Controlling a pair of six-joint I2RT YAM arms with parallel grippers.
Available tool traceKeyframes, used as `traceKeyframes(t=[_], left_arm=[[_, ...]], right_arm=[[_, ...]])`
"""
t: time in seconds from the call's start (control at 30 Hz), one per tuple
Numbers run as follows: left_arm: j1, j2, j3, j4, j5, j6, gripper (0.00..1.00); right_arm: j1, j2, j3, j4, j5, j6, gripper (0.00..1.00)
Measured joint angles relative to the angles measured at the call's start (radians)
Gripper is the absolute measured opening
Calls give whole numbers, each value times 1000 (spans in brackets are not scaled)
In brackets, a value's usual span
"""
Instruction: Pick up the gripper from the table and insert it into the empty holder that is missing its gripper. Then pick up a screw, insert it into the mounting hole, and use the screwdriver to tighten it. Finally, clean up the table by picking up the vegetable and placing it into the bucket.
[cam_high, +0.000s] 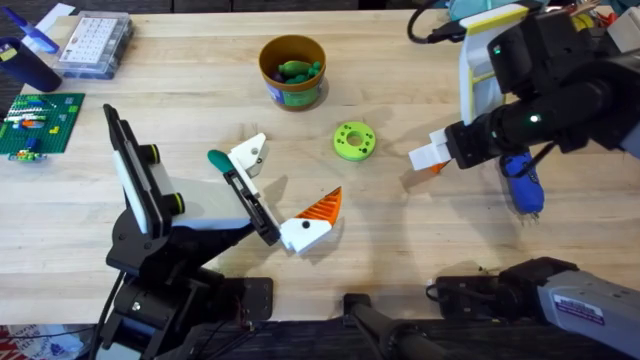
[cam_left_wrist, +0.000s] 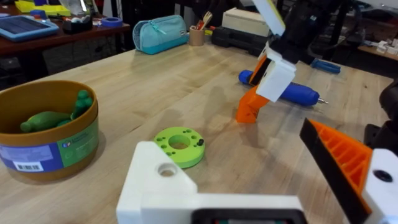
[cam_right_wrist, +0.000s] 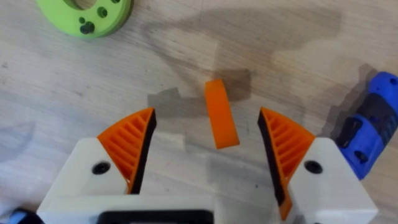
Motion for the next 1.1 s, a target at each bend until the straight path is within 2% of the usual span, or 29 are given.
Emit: traceKeyframes(t=[0.43, 0.9, 0.97, 1.1], left_arm=[[0, 3, 4, -5, -2, 0, 997], [0, 3, 4, -5, -2, 0, 997], [0, 3, 4, -5, -2, 0, 997], [0, 3, 4, -5, -2, 0, 997]], right_arm=[[8, 60, 10, -69, 4, -1, 957], [8, 92, 10, -22, 7, -45, 949], [8, 120, 10, -22, 8, -61, 858], [8, 155, 10, -12, 11, -81, 505]])
